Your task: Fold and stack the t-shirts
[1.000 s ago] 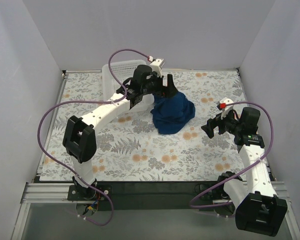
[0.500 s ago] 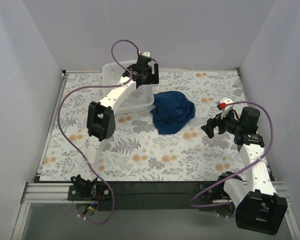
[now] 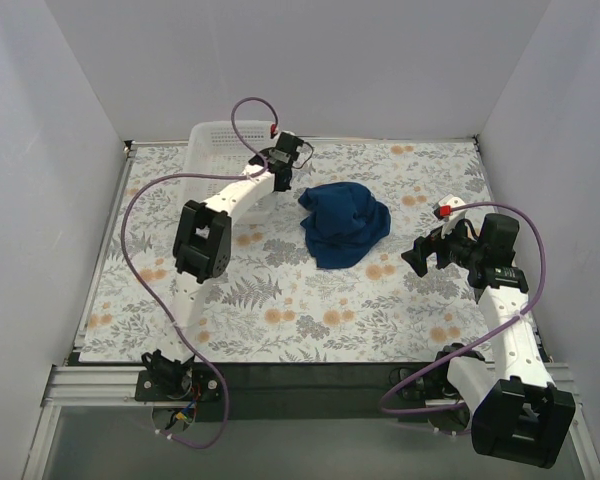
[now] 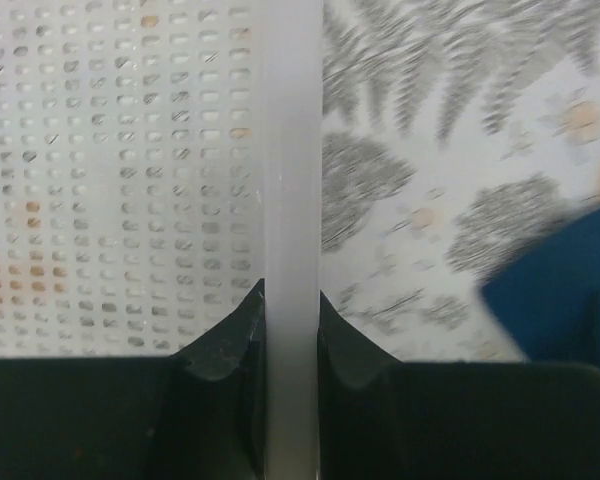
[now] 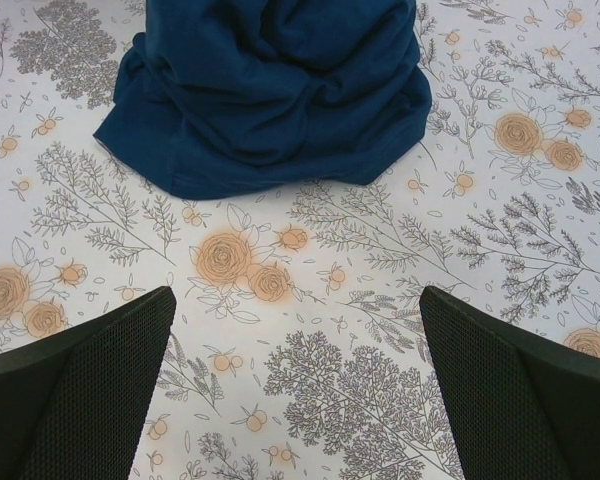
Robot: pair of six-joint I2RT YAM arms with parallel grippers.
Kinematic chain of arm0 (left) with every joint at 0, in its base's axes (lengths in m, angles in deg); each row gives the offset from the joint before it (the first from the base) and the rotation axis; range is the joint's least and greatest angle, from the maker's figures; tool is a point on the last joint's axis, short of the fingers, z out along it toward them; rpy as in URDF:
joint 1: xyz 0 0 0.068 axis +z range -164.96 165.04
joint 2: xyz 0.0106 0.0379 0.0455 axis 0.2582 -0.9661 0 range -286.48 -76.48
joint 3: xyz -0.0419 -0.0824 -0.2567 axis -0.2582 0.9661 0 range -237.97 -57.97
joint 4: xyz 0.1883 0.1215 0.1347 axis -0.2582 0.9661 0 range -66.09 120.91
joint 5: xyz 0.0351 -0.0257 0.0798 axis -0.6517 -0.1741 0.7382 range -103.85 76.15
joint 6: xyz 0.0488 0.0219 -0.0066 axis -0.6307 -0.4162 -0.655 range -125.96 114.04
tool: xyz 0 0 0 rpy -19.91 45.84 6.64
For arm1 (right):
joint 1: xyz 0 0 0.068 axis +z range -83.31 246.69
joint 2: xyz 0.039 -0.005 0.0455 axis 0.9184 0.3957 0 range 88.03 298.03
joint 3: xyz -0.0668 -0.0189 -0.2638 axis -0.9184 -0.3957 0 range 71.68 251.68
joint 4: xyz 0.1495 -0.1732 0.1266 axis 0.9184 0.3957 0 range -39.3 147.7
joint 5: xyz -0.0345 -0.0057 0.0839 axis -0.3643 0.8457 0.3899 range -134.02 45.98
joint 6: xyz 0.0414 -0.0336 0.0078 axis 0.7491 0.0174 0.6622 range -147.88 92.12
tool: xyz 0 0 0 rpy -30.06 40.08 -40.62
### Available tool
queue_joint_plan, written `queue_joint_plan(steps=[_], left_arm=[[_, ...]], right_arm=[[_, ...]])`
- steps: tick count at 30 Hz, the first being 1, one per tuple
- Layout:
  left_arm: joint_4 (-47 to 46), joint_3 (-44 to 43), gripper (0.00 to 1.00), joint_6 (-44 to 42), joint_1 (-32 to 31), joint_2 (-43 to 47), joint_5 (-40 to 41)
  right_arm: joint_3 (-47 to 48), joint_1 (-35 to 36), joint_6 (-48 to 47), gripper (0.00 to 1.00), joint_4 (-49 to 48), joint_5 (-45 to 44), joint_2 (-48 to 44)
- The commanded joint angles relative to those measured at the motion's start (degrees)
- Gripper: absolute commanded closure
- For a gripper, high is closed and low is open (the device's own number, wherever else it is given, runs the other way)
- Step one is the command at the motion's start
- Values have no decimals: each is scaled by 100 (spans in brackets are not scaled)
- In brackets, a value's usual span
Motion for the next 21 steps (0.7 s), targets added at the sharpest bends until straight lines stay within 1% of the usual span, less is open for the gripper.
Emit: queue_joint_plan(steps=[1,4,5,7,8,10,12,15,18,21], left_arm=[[-192,1115,100,19,547,1114,393],[-561,2169,100,-129,952,1652,279],[-727,2372,100,-278,1048,1906,314],[-842,2837,100,-455,1330,2127,235],[-930,2927,100,-507,1418,2259,191],[-1035,3155,100,-753,1638,2339,-168],[-1247,3253,100,-1078,1726,2383,-362],[-1317,3122,100,-1272,1787,2235,-521],[-1370,2937,100,-1509,1814,2076,-434],[-1659,3033,100,-1905,1910,2040,-442]], right_arm=[[7,-19,-18,2,-200,97,-65],[7,-19,-1,2,-209,123,-83],[-1,-10,8,2,-200,141,-92],[-1,-19,8,2,-209,158,-100],[-1,-19,17,2,-209,176,-92],[-1,-10,17,2,-200,211,-83],[-1,-19,17,2,-200,220,-92],[-10,-19,17,2,-200,202,-109],[-19,-19,17,2,-200,202,-118],[-28,-10,8,2,-200,220,-118]])
